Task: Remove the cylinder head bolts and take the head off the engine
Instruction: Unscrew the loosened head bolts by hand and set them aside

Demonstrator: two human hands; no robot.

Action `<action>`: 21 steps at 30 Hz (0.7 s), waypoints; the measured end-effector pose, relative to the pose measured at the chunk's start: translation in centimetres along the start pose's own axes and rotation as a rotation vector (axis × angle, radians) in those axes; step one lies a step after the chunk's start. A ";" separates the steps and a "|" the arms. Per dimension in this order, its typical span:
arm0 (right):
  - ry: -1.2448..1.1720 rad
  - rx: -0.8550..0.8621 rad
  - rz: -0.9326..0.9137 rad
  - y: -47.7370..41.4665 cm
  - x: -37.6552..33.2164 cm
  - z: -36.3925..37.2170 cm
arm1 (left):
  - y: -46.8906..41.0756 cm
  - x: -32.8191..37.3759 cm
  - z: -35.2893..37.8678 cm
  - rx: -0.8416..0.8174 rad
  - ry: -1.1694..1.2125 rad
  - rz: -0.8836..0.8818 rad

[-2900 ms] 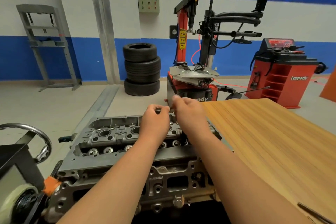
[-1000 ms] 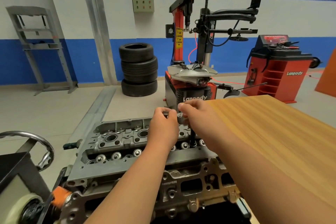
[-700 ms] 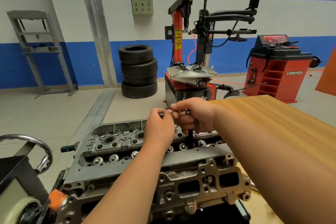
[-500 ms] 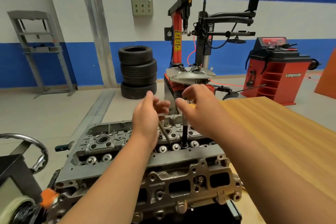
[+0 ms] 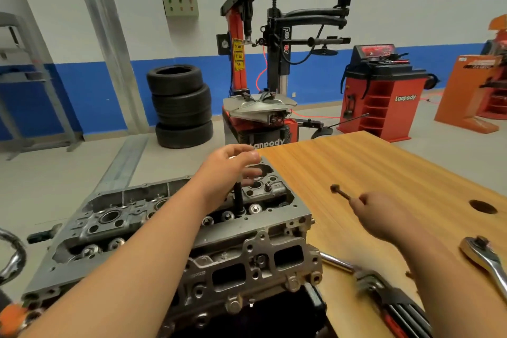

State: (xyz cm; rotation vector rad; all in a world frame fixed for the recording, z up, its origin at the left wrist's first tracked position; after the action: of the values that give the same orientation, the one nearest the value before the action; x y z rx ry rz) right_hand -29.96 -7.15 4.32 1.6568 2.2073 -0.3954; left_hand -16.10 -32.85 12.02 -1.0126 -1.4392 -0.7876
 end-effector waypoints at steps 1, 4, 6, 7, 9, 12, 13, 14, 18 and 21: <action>0.063 -0.065 0.040 -0.2 2.0 1.7 | -0.3 0.0 0.5 -0.043 0.045 -0.015; 0.097 -0.154 0.114 -0.3 5.7 5.2 | -0.9 0.0 1.8 -0.220 0.110 -0.104; 0.159 -0.150 0.155 -0.1 6.5 5.7 | -0.8 -0.5 2.3 -0.299 0.182 -0.180; 0.222 -0.121 0.167 0.0 6.3 5.5 | -0.9 -0.6 2.2 -0.266 0.188 -0.186; 0.354 -0.026 0.133 0.3 4.3 4.5 | -1.1 -0.6 1.8 -0.075 0.140 -0.139; 0.235 0.087 -0.068 1.2 -2.7 2.5 | -0.3 -0.3 0.6 0.408 0.023 -0.075; 0.121 0.110 -0.139 1.6 -5.5 1.7 | 0.4 0.1 0.4 0.554 -0.026 -0.043; -0.003 0.131 -0.203 2.0 -8.3 0.8 | 0.9 0.4 0.4 0.658 -0.053 -0.009; -0.436 0.220 -0.471 2.9 -17.8 -1.9 | 0.7 -0.2 0.0 0.573 -0.129 0.038; -0.268 0.181 -0.498 1.4 -21.1 -0.9 | -0.6 0.3 -1.1 0.390 0.034 -0.032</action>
State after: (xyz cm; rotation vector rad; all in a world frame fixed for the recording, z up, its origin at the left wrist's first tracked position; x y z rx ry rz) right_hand -23.37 -24.62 14.35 1.0299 2.4052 -0.9115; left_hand -16.16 -34.06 12.55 -0.6762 -1.5087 -0.5159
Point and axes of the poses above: each hand's wrist, its own y-axis away from the middle knuckle, its own z-axis out of the palm, x = y × z, the point moved 7 cm from there along -y, towards the middle knuckle, and after that the axes turned 1 degree about x, right-handed, at the moved point
